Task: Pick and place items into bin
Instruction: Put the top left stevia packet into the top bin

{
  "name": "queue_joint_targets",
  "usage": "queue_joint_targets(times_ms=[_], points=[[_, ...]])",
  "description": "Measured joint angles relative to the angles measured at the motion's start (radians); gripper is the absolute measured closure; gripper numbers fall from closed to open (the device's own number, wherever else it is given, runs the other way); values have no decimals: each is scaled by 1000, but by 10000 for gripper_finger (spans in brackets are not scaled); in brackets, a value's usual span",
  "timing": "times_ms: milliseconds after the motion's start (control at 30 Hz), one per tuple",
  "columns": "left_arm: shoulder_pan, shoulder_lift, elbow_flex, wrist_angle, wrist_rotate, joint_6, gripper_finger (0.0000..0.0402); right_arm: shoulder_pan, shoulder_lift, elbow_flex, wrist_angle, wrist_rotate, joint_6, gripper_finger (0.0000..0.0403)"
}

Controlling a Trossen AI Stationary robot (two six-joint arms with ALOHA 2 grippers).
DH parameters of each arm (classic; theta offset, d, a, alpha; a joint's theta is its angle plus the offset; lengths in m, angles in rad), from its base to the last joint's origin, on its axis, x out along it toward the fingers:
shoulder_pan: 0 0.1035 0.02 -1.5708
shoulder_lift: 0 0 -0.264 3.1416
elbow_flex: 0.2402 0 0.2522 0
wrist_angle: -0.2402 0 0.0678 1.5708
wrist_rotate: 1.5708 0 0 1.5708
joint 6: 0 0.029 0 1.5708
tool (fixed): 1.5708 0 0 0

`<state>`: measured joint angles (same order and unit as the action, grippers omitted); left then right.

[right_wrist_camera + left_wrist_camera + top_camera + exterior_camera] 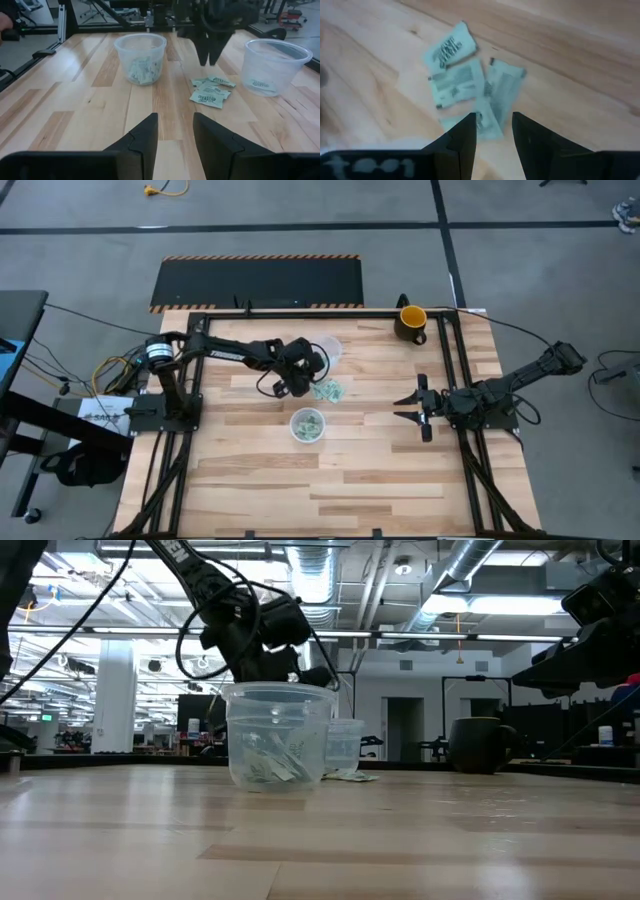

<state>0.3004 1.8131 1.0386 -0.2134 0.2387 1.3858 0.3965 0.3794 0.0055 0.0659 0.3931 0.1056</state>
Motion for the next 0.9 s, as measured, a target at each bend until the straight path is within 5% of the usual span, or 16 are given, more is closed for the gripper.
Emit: queue_joint_targets(times_ms=[900], points=[[36, 73, 1, 44, 75, -10, 285, 0, 0, 0, 0, 0, 0, 284]])
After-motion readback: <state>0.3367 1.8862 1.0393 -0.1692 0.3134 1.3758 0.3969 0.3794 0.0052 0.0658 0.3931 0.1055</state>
